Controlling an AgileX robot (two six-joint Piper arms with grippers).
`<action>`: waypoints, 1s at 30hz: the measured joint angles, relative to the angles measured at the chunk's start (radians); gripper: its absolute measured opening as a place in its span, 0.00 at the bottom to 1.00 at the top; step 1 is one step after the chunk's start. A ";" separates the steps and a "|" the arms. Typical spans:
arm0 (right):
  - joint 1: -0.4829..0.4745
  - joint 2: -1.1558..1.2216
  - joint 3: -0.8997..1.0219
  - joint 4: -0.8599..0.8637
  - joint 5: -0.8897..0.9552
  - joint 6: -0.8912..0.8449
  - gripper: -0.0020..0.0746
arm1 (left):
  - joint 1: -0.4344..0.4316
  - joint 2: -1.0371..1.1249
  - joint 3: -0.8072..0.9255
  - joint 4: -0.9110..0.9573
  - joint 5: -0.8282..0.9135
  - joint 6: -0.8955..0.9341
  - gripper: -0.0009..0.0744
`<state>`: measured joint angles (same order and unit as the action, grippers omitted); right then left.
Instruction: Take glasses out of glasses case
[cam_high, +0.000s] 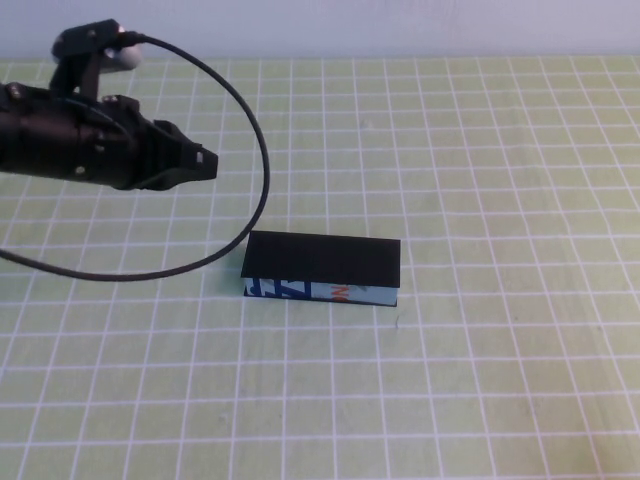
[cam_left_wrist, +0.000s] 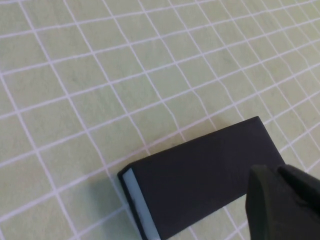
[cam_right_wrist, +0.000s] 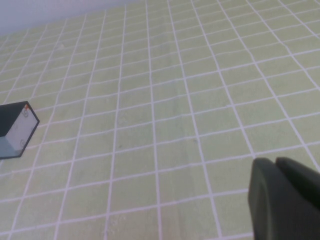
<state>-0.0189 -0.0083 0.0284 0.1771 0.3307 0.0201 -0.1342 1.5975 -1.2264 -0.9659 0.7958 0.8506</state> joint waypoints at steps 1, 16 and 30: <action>0.000 0.000 0.000 0.000 0.000 0.000 0.00 | -0.010 0.030 -0.021 -0.002 0.005 0.006 0.01; 0.000 0.000 0.000 0.348 -0.233 0.000 0.00 | -0.031 0.470 -0.457 -0.037 0.244 0.025 0.01; 0.000 0.299 -0.282 0.488 0.106 -0.123 0.00 | -0.044 0.694 -0.620 0.022 0.277 -0.009 0.01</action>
<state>-0.0189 0.2904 -0.2539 0.6652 0.4366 -0.1028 -0.1782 2.2916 -1.8460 -0.9441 1.0731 0.8412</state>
